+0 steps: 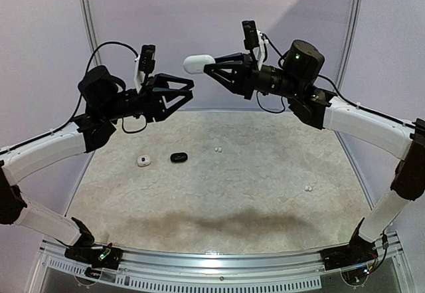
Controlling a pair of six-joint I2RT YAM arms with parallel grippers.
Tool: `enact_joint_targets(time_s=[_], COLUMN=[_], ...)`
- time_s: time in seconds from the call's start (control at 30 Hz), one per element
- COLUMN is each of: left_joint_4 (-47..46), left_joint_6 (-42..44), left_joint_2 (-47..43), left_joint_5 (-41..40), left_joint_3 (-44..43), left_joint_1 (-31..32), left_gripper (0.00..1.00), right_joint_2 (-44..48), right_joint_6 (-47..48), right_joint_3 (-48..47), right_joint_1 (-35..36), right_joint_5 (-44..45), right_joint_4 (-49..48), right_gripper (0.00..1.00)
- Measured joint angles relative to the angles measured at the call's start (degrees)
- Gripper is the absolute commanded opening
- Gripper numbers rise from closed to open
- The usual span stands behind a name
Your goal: Insert the wireless bluetooth earbuds into the charging case
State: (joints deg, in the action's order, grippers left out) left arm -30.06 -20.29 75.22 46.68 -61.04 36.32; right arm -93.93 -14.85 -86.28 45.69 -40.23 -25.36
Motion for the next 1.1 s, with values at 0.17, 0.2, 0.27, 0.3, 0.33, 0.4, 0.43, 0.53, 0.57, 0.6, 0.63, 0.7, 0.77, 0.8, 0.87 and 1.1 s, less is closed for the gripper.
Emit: enact_joint_targets(time_s=[0.17,0.2,0.27,0.3,0.33,0.4,0.43,0.53,0.57,0.6,0.63,0.7,0.77,0.8,0.87,1.1], left_joint_4=[-3.0,-3.5,-4.4,-4.7,-5.1,-5.5,-5.7,-6.0,-5.9,-5.9,-5.9,-5.9,-6.1,-6.1,-6.3,-6.8], left_joint_6=[-1.2,-1.7,-2.4,-2.9,-2.9,-3.2,-3.1,-3.4,-3.3,-3.3,-3.3,-3.2,-3.3,-3.4,-3.5,-4.3], left_joint_2=[-2.1,-2.4,-2.8,-2.9,-3.0,-3.3,-3.4,-4.0,-4.3,-4.4,-4.4,-4.5,-4.5,-4.5,-4.5,-4.6], left_joint_5=[-2.2,-2.8,-4.0,-4.2,-4.6,-5.1,-5.3,-5.7,-5.7,-5.8,-5.8,-5.8,-5.9,-5.9,-6.3,-6.0], left_joint_3=[2.9,3.4,4.1,4.3,4.5,4.8,4.9,5.5,5.7,5.7,5.7,5.7,5.8,5.8,5.8,5.9], left_joint_1=[0.2,0.2,0.4,0.5,0.7,1.1,1.3,1.4,1.4,1.5,1.5,1.5,1.6,1.7,1.8,2.1], left_gripper=[0.60,0.56,0.45,0.40,0.35,0.26,0.25,0.27,0.28,0.29,0.31,0.34,0.34,0.31,0.21,0.13], right_joint_2=[-0.2,-0.2,-0.2,-0.2,-0.2,-0.2,-0.2,-0.2,-0.2,-0.2,-0.2,-0.2,-0.2,-0.2,-0.2,-0.1], right_joint_6=[1.1,1.2,1.2,1.3,1.5,1.7,1.9,1.9,1.9,2.0,2.1,2.2,2.3,2.3,2.3,2.5], right_joint_3=[1.6,2.1,2.6,2.7,2.7,2.7,2.7,3.0,3.0,3.1,3.1,3.1,3.1,3.1,3.1,3.1], right_joint_1=[2.6,2.9,3.7,4.0,4.2,4.6,4.7,5.0,5.0,5.1,5.2,5.3,5.3,5.3,5.3,5.3], right_joint_5=[0.8,0.9,1.0,1.1,1.2,1.5,1.6,1.9,1.9,2.0,2.1,2.3,2.3,2.3,2.2,2.6], right_joint_4=[-2.1,-2.3,-2.2,-2.1,-2.0,-2.0,-2.1,-2.6,-2.6,-2.6,-2.6,-2.6,-2.5,-2.5,-2.5,-3.2], right_gripper=[0.00,0.00,0.00,0.00,0.00,0.00,0.00,0.00,0.00,0.00,0.00,0.00,0.00,0.00,0.00,0.00])
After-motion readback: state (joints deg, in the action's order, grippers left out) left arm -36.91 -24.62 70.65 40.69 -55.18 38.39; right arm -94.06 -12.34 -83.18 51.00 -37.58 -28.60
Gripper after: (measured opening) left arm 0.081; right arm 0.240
